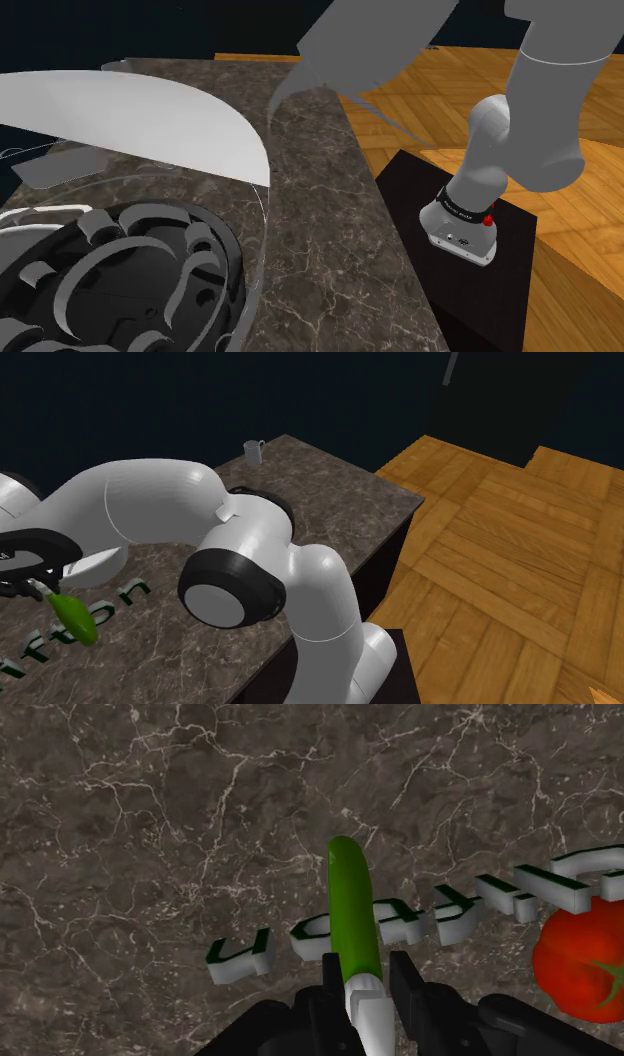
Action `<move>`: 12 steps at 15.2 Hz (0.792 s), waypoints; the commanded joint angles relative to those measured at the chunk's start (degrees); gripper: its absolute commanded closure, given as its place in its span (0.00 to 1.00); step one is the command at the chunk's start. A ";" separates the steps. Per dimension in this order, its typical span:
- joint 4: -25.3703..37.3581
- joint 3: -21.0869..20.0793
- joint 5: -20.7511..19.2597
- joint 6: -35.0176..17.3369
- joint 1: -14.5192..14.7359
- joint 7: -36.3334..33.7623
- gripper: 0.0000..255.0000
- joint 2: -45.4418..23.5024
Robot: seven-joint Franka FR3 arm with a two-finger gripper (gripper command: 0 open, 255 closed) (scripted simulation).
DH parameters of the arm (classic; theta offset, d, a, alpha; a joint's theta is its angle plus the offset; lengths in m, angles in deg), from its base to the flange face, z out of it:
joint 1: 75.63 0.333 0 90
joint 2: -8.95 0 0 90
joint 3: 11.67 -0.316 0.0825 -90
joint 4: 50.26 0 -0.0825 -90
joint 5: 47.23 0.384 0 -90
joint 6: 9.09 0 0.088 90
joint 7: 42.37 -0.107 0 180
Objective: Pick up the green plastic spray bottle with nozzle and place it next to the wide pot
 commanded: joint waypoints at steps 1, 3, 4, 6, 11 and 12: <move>-1.84 0.06 0.09 -1.70 -0.36 0.06 1.00 0.21; -3.35 0.13 0.01 -3.22 -0.52 -0.04 1.00 0.18; -4.08 0.17 -0.04 -3.97 -0.59 -0.11 1.00 0.15; -5.49 0.26 -0.19 -5.45 -0.69 -0.24 1.00 0.03; -6.27 0.32 -0.29 -6.31 -0.74 -0.33 1.00 -0.07; -6.27 0.32 -0.29 -6.31 -0.74 -0.33 1.00 -0.07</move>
